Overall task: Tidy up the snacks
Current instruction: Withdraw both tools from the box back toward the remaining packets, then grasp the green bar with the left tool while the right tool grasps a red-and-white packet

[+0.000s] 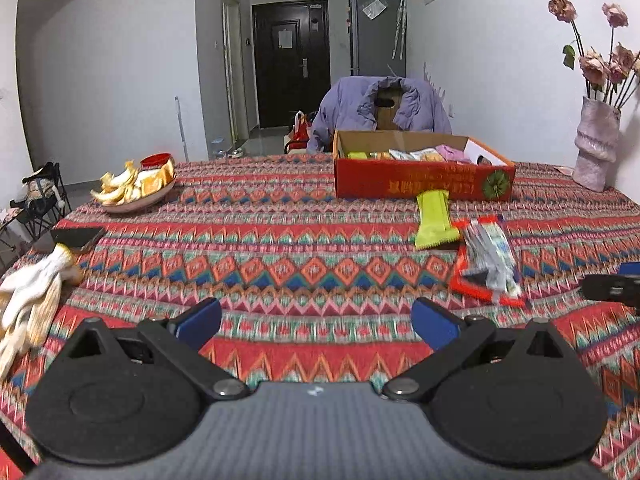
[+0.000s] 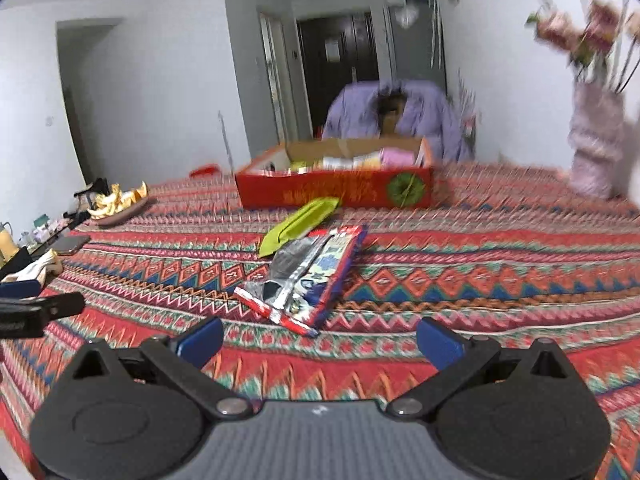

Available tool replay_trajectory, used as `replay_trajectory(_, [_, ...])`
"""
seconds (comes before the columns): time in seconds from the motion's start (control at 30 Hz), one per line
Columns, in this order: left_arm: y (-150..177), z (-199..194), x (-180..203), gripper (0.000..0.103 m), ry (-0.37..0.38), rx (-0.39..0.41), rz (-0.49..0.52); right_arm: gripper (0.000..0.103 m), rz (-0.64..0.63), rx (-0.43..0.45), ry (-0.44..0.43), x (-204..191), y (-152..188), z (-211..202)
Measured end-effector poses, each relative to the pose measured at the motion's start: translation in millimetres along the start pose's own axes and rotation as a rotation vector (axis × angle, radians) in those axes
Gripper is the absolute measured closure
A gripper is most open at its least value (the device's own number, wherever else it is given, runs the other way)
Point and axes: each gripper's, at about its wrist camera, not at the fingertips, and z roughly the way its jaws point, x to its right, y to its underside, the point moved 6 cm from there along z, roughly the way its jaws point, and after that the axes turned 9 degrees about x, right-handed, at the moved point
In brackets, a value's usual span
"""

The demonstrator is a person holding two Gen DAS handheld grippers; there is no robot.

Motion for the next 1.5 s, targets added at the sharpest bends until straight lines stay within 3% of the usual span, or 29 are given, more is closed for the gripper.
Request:
replay_trajectory(0.2, [-22,34,2,0.000,0.004,0.006,0.048,0.000,0.122,-0.062,-0.001,-9,-12,89])
replay_trajectory(0.37, [-37,68,6,0.000,0.023,-0.007,0.074,0.000,-0.011,-0.079,0.077,-23,-16,143])
replay_trajectory(0.47, [-43,96,18,0.000,0.065,-0.035,0.079,0.007,-0.079,-0.094,0.111,-17,-13,155])
replay_trajectory(0.6, [-48,149,51,0.000,0.095,-0.104,0.077,0.011,-0.073,-0.099,0.087,11,-14,148])
replay_trajectory(0.7, [-52,185,90,0.000,0.189,-0.074,0.085,0.021,-0.085,-0.074,0.128,40,-22,140])
replay_trajectory(0.87, [-44,238,132,0.000,0.301,-0.122,0.076,0.020,-0.111,-0.026,0.087,64,-33,141])
replay_trajectory(0.97, [-38,260,142,0.008,0.301,-0.148,0.085,0.020,-0.165,-0.018,0.007,63,-42,151])
replay_trajectory(1.1, [-32,277,142,0.037,0.293,-0.190,0.043,0.018,-0.275,-0.064,-0.093,54,-41,169])
replay_trajectory(1.13, [-31,278,141,0.040,0.293,-0.173,0.043,0.018,-0.281,-0.072,-0.102,54,-41,174])
replay_trajectory(1.27, [-30,274,145,0.056,0.320,-0.154,0.061,0.022,-0.181,-0.068,-0.125,63,-43,181])
replay_trajectory(1.3, [-30,272,147,0.064,0.324,-0.155,0.069,0.028,-0.148,-0.067,-0.128,66,-42,181])
replay_trajectory(1.33, [-30,268,149,0.064,0.322,-0.162,0.080,0.037,-0.127,-0.065,-0.125,69,-42,180])
replay_trajectory(1.5, [-33,244,150,0.067,0.335,-0.168,0.100,0.044,-0.102,-0.054,-0.115,72,-40,167])
